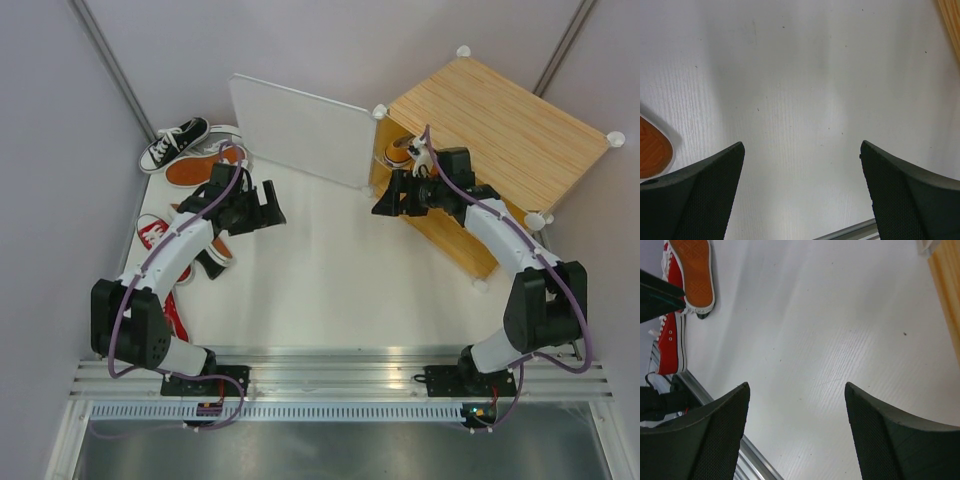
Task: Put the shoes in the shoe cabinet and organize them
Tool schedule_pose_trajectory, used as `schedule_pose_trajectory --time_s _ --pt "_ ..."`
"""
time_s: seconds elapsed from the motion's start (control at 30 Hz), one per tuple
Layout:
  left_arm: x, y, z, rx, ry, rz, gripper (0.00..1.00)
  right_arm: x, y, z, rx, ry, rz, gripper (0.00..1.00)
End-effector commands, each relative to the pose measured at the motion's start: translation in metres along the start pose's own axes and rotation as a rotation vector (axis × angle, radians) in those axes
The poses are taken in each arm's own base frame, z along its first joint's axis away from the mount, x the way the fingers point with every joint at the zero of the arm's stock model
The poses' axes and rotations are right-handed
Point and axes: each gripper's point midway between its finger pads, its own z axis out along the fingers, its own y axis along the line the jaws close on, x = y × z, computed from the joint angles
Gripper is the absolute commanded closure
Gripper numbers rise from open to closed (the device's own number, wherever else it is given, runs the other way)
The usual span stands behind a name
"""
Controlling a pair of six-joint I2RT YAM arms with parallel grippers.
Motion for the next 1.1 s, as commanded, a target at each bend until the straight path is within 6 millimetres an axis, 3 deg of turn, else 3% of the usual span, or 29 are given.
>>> schedule_pose_trajectory --time_s 0.0,0.13,0.37,0.63,0.77,0.9,1.07 --pt "-0.001 -0.007 0.002 0.031 -0.007 0.001 0.00 0.022 0.017 0.004 -0.078 0.106 -0.049 0.19" --pt "-0.001 -0.009 0.001 0.039 -0.005 0.004 0.00 0.040 0.030 0.008 -0.107 0.184 -0.089 0.19" --pt "-0.005 -0.008 -0.004 0.030 -0.029 0.007 0.00 0.044 0.046 0.007 -0.135 0.203 -0.188 0.19" --pt "-0.016 0.014 -0.019 -0.083 -0.119 -0.005 0.00 -0.004 0.098 -0.026 -0.093 -0.014 -0.333 0.18" --pt "-0.022 0.027 -0.026 -0.133 -0.157 -0.039 0.00 -0.028 0.112 -0.046 -0.030 -0.135 -0.375 0.17" --pt "-0.024 0.047 -0.035 -0.200 -0.184 -0.086 0.00 -0.042 0.126 -0.061 0.020 -0.248 -0.419 0.15" --pt "-0.028 0.073 -0.046 -0.275 -0.236 -0.165 0.00 -0.043 0.138 -0.074 0.018 -0.338 -0.450 0.12"
